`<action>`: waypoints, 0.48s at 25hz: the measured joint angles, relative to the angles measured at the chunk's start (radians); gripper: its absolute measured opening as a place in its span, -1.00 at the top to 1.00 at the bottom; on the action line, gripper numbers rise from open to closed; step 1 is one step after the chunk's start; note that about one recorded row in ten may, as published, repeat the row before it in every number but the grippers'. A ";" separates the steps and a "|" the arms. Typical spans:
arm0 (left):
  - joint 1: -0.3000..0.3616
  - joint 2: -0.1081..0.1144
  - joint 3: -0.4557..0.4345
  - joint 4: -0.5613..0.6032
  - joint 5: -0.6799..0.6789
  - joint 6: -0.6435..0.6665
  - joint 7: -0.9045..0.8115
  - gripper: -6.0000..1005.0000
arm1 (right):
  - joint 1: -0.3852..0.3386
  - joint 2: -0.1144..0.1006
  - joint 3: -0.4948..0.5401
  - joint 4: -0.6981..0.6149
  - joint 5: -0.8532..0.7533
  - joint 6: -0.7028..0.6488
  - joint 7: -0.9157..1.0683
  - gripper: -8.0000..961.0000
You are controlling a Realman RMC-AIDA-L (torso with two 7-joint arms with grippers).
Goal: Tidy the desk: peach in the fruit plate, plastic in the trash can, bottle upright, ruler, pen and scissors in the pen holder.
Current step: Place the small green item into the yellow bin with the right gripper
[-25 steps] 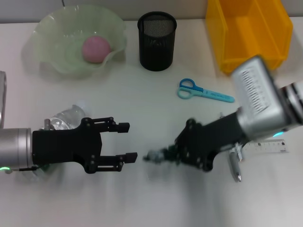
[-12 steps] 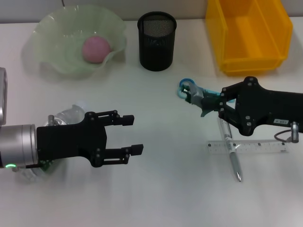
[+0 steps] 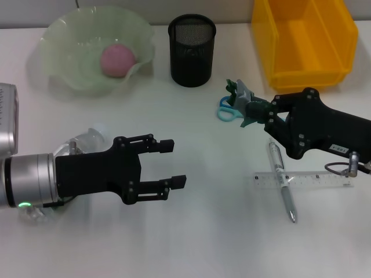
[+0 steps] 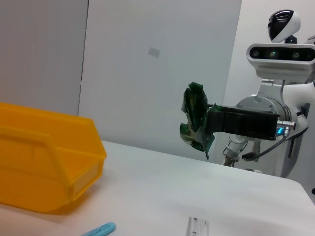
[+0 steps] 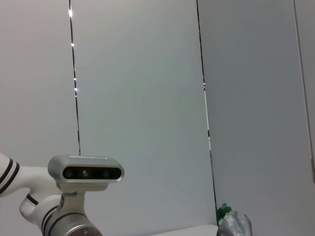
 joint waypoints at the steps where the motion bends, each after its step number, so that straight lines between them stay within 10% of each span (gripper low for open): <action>1: 0.000 0.000 0.000 -0.001 0.000 0.000 0.000 -0.48 | 0.000 0.000 -0.001 0.000 0.000 0.000 0.000 0.98; 12: 0.000 -0.003 0.000 -0.002 0.002 0.002 -0.003 -0.48 | 0.000 0.000 0.018 0.002 0.006 0.014 -0.003 0.98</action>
